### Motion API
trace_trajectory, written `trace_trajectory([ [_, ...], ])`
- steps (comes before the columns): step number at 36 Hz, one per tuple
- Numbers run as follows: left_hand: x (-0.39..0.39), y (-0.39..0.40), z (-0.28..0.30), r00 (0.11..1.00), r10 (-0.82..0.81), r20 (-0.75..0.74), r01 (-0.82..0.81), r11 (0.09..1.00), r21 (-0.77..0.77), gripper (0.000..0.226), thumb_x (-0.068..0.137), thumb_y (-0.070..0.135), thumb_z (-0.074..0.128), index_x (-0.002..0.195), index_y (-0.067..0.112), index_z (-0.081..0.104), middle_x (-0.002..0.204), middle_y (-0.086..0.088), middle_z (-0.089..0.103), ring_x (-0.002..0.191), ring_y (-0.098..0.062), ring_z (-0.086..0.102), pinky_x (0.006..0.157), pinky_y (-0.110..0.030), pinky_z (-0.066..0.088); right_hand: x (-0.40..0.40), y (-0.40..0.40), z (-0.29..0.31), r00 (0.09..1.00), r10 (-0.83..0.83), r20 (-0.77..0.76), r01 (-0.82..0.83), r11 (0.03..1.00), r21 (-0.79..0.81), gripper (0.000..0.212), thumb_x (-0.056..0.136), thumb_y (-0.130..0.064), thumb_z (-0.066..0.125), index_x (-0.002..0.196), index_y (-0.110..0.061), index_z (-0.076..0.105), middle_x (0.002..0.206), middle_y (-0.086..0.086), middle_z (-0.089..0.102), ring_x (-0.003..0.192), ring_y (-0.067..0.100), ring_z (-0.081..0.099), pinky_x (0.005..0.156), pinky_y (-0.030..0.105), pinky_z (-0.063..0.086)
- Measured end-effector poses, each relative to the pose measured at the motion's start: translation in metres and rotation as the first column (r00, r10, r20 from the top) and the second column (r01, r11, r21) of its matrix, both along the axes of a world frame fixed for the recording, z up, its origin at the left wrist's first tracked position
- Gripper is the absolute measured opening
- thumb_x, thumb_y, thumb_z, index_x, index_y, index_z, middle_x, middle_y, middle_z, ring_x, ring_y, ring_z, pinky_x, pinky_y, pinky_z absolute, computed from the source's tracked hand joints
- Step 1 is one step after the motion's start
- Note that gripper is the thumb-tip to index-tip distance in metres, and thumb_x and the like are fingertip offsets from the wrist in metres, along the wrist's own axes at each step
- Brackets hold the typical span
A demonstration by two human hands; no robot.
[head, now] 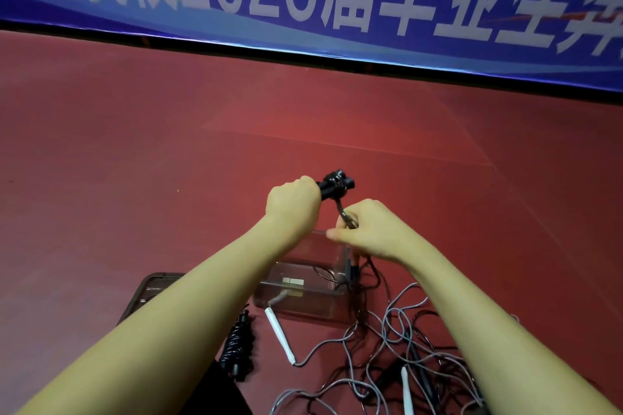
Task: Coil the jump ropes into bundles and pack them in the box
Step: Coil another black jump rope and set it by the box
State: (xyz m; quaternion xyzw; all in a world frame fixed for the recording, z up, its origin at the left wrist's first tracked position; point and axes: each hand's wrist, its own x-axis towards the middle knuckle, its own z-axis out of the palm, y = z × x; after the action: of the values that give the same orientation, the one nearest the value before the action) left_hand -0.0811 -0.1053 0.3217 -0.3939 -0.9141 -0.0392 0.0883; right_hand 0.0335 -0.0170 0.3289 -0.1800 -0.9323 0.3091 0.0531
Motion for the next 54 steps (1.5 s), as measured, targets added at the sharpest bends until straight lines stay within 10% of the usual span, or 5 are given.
trace_trajectory([
  [11,-0.007,-0.007,-0.009,0.965,-0.221,-0.140,0.195,0.965,-0.178,0.020,0.096,0.010,0.039,0.114,0.007,0.048,0.111,-0.009,0.063,0.098,-0.031,0.062,0.066,-0.031,0.033,0.002,-0.006,0.013,0.951,-0.021,-0.307,0.176,0.855,0.487,0.028,0.090,-0.016,0.049,0.112,-0.024,0.065,0.106,0.000,0.069,0.101,0.029,0.060,0.077,0.035,0.047],
  [22,0.001,-0.009,-0.006,0.793,-0.568,-0.220,0.491,0.810,-0.320,0.028,0.099,0.021,0.040,0.126,0.016,0.047,0.099,-0.004,0.066,0.090,-0.030,0.062,0.063,-0.031,0.036,-0.007,0.020,0.001,0.861,-0.404,-0.309,0.443,0.894,0.065,0.034,0.077,-0.047,0.073,0.063,-0.020,0.058,0.059,-0.003,0.051,0.065,0.026,0.047,0.065,0.029,0.039],
  [34,-0.010,-0.011,0.002,0.574,-0.736,-0.359,0.813,0.566,0.139,0.028,0.066,0.012,0.074,0.075,0.016,0.047,0.053,0.003,0.050,0.043,-0.022,0.050,0.050,-0.021,0.033,-0.002,0.034,0.005,0.880,-0.400,-0.257,0.401,0.915,-0.050,0.042,0.076,-0.051,0.073,0.060,-0.013,0.063,0.053,0.000,0.050,0.060,0.022,0.044,0.062,0.031,0.043],
  [43,0.012,-0.016,0.017,0.922,-0.387,-0.013,0.349,0.817,0.459,0.017,0.095,0.023,0.051,0.096,0.009,0.042,0.086,-0.017,0.064,0.077,-0.043,0.056,0.058,-0.035,0.030,-0.008,0.023,0.005,0.954,-0.258,-0.153,0.267,0.963,0.041,0.029,0.084,-0.025,0.058,0.062,-0.006,0.064,0.064,0.007,0.063,0.068,0.025,0.060,0.064,0.034,0.046],
  [54,0.002,-0.001,0.005,0.985,-0.013,0.174,-0.042,0.950,0.311,0.010,0.097,0.015,0.043,0.094,0.010,0.036,0.092,-0.013,0.060,0.070,-0.031,0.046,0.061,-0.035,0.034,-0.004,0.005,0.014,0.997,-0.009,-0.082,0.010,1.000,0.008,0.025,0.086,-0.021,0.064,0.066,-0.007,0.066,0.046,-0.007,0.043,0.036,0.004,0.033,0.041,0.015,0.029],
])
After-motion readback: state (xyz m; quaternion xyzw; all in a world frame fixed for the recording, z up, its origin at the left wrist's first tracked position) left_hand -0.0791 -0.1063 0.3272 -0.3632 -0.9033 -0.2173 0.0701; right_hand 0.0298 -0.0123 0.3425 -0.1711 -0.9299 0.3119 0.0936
